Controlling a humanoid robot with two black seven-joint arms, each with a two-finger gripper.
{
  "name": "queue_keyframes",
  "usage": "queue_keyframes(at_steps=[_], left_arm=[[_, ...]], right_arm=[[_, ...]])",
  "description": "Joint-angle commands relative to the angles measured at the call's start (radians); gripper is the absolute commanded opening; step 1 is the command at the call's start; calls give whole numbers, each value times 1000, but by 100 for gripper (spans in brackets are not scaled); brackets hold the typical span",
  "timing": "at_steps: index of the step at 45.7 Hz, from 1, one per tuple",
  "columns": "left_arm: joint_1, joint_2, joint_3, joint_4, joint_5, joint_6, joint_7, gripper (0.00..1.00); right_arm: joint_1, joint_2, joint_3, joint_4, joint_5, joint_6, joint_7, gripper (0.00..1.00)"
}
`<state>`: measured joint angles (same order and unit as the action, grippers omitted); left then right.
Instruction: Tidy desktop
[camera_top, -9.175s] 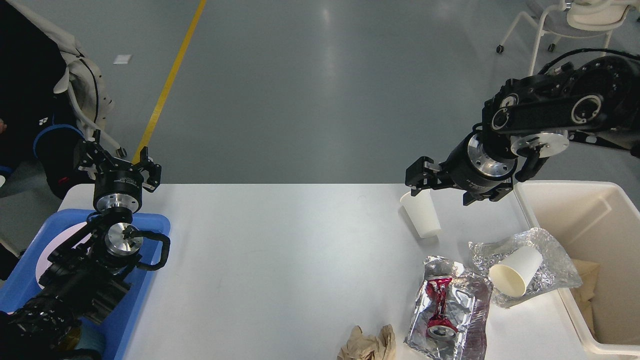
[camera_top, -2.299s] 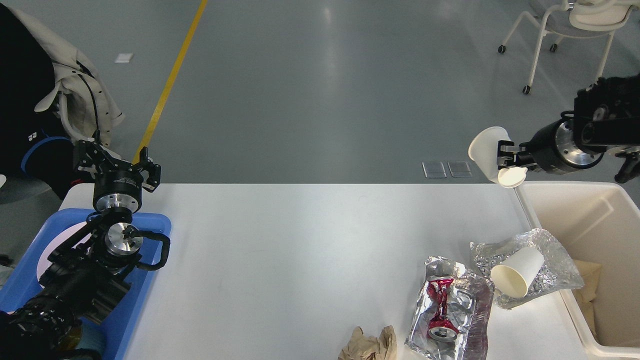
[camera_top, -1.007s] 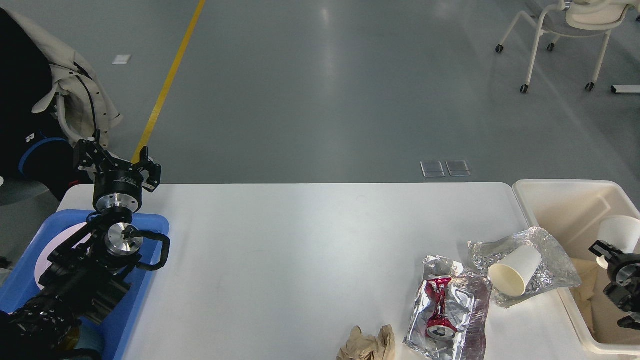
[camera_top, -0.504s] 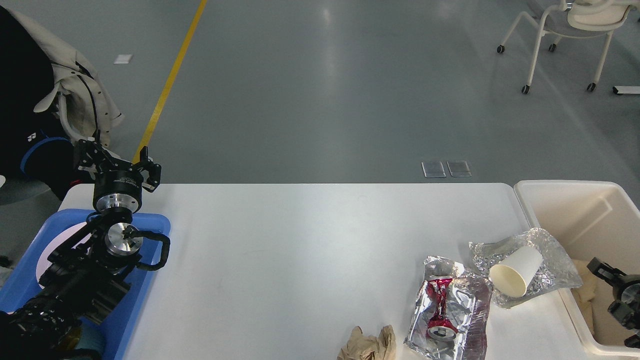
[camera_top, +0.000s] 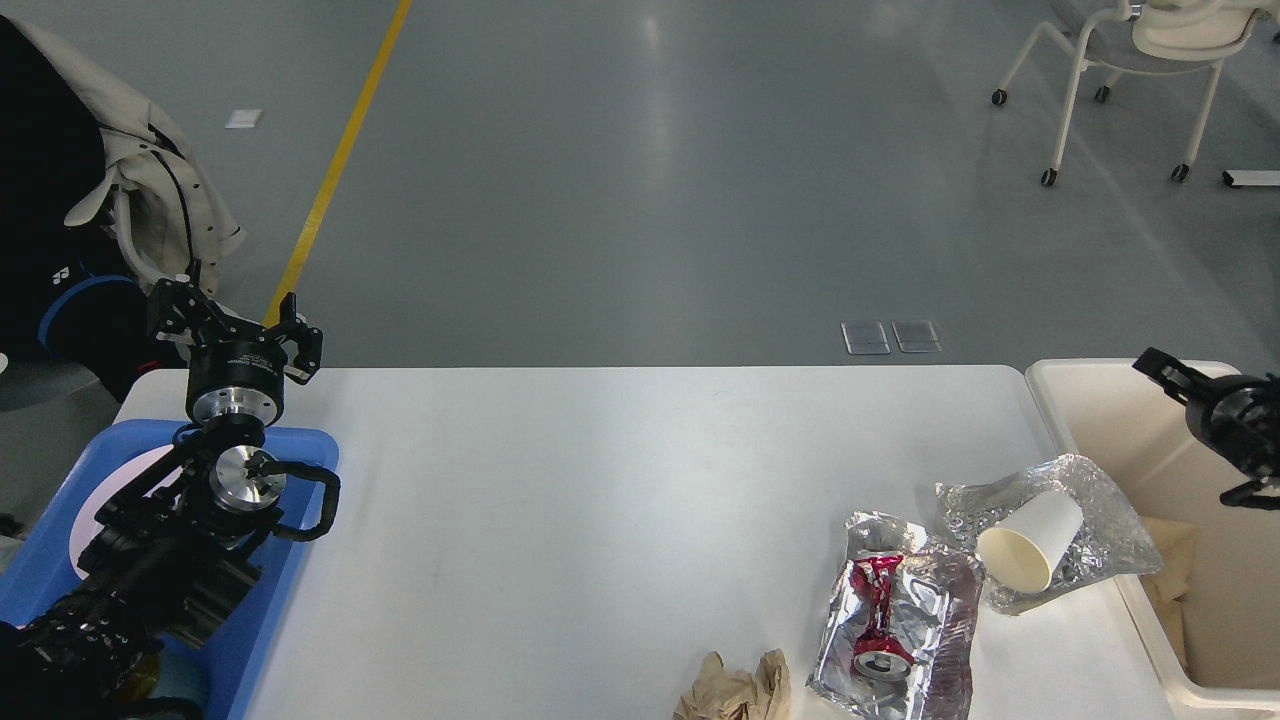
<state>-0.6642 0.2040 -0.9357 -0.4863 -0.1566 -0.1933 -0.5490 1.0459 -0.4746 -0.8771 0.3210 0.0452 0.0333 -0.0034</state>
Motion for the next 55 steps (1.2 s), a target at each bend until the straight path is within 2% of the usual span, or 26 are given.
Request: queue_keyframes(at_steps=[1, 10, 14, 21, 25, 37, 55], left_arm=[[0, 0, 0, 0, 0, 0, -2, 98], [0, 0, 0, 0, 0, 0, 0, 98], [0, 0, 0, 0, 0, 0, -2, 98], [0, 0, 0, 0, 0, 0, 0, 98], [0, 0, 0, 0, 0, 0, 0, 98], [0, 0, 0, 0, 0, 0, 0, 98], [0, 0, 0, 0, 0, 0, 0, 98]], right_arm=[[239, -13, -71, 179, -10, 25, 2, 100], [669, -4, -223, 645, -10, 75, 3, 100], [798, 65, -238, 748, -10, 175, -1, 100], [980, 171, -238, 892, -7, 428, -3, 100], [1069, 241, -229, 1010, 10, 500, -1, 100], [1094, 258, -226, 1104, 56, 505, -1, 100], [1085, 258, -229, 1107, 61, 491, -1, 100]])
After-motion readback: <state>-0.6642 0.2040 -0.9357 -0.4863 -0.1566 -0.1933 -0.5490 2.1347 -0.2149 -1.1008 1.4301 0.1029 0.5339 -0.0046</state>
